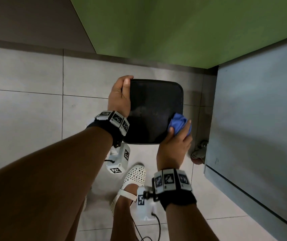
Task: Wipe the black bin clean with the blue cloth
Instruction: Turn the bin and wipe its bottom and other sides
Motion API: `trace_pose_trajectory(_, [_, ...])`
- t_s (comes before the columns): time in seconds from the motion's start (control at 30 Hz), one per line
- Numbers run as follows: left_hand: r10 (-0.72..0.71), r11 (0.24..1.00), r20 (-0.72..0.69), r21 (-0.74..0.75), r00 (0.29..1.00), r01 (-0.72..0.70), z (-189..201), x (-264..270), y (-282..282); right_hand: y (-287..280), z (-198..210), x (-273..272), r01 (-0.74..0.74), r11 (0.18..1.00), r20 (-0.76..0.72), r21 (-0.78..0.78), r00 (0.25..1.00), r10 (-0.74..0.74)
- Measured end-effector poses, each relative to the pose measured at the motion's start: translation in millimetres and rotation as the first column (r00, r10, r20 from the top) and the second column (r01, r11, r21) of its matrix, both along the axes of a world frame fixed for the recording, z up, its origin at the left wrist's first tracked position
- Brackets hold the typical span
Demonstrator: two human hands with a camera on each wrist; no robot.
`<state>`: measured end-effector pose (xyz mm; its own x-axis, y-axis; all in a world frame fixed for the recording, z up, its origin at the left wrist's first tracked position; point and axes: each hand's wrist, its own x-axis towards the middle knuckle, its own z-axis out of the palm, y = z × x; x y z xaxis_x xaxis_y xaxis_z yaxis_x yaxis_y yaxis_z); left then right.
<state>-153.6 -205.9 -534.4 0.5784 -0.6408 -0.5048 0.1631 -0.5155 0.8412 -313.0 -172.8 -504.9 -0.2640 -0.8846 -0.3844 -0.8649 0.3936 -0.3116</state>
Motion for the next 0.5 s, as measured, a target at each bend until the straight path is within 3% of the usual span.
trace_pose_trajectory(0.17, [-0.075,0.997,0.103,0.024,0.992,0.073,-3,3,1,-26,-5,16,-0.067,0.998,-0.130,0.010,0.989,0.068])
trace_pose_trajectory(0.27, [-0.116,0.993,0.166,0.025,0.979,0.113,-4,6,1,-66,-10,40,-0.173,0.978,-0.208,-0.113,0.967,0.147])
trace_pose_trajectory(0.33, [-0.116,0.993,0.163,0.021,0.980,0.114,-6,6,1,-90,-7,59,-0.287,0.957,-0.205,-0.034,0.940,0.274])
trace_pose_trajectory(0.43, [-0.111,0.994,0.151,0.002,0.982,0.112,-8,5,1,-99,-1,93,-0.597,0.801,-0.099,0.044,0.795,0.598])
trace_pose_trajectory(0.5, [-0.085,0.996,0.130,-0.025,0.988,0.089,-8,3,1,-94,1,104,-0.685,0.728,-0.067,0.013,0.726,0.684])
